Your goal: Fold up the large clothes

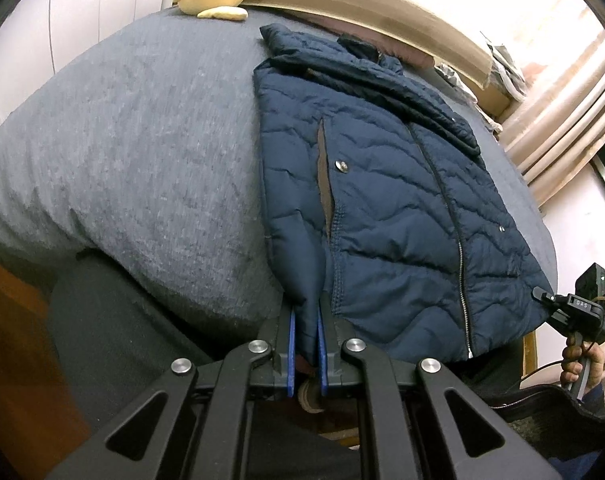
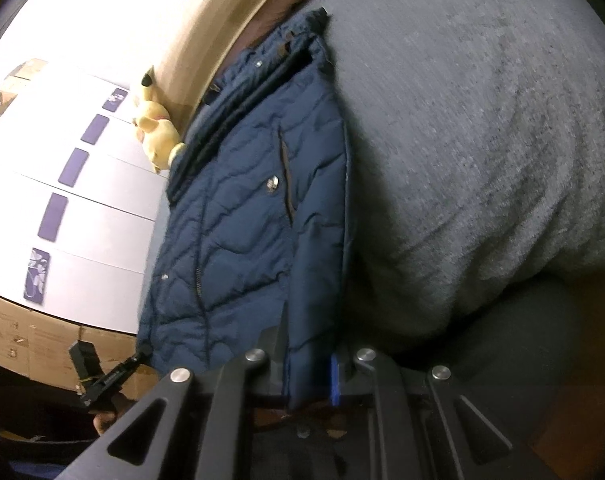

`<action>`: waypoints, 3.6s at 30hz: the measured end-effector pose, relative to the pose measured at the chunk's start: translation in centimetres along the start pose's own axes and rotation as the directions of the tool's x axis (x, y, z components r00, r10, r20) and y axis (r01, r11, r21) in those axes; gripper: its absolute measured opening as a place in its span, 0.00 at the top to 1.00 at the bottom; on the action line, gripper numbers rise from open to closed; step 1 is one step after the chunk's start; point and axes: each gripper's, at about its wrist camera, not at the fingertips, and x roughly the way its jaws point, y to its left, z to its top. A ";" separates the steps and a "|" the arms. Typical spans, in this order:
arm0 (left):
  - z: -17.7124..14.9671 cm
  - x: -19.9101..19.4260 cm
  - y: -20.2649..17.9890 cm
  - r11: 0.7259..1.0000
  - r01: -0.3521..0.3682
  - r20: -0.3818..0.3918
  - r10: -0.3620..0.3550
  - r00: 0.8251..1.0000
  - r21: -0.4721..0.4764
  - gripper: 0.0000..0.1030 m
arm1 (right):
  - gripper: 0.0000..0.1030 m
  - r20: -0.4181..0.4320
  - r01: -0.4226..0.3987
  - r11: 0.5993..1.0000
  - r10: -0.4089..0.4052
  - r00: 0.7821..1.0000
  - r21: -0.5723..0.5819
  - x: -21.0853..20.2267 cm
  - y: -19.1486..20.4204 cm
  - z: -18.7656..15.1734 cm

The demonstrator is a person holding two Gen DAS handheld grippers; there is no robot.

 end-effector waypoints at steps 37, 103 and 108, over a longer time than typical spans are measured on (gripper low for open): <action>5.2 -5.6 -0.3 0.979 0.180 0.255 -0.150 0.955 -0.097 0.92 | 0.86 0.199 -0.234 0.971 0.240 0.950 -0.054 -5.2 4.6 1.8; 6.1 -12.6 -1.3 0.990 0.100 0.440 -0.049 0.897 -0.095 0.91 | 0.87 0.281 -0.319 0.916 0.382 0.881 -0.243 -10.4 9.9 3.4; 7.3 -10.9 -1.0 0.987 0.108 0.414 -0.049 0.909 -0.120 0.92 | 0.87 0.277 -0.330 0.921 0.379 0.883 -0.209 -9.3 9.4 4.5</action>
